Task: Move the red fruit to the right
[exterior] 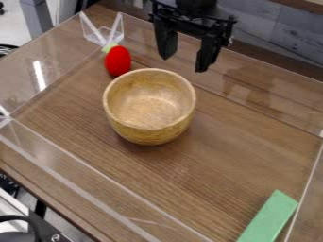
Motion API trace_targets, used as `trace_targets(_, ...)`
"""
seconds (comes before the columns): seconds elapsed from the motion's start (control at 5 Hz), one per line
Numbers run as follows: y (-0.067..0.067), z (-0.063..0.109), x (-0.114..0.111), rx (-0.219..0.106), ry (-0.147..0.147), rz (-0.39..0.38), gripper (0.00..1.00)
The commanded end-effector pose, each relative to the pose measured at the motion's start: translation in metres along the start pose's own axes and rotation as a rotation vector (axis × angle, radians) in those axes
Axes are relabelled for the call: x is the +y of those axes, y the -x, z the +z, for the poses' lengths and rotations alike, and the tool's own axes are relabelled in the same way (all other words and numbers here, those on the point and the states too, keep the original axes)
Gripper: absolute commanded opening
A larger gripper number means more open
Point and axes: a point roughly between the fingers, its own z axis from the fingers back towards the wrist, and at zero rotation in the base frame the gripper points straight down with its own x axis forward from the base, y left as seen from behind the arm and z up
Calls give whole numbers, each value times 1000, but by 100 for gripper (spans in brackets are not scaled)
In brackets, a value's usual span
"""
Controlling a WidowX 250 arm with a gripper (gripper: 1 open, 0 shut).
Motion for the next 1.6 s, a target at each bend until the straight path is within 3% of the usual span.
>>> trace_targets(0.0, 0, -6, 5, 17, -1, 7, 100)
trace_targets(0.2, -2, -5, 21, 10, 0, 31, 100)
trace_targets(0.8, -11, -3, 114, -67, -16, 74, 100)
trace_targets(1.2, -23, -20, 128, -79, -27, 89, 100)
trace_targets(1.4, -30, -26, 134, -101, -35, 93, 100)
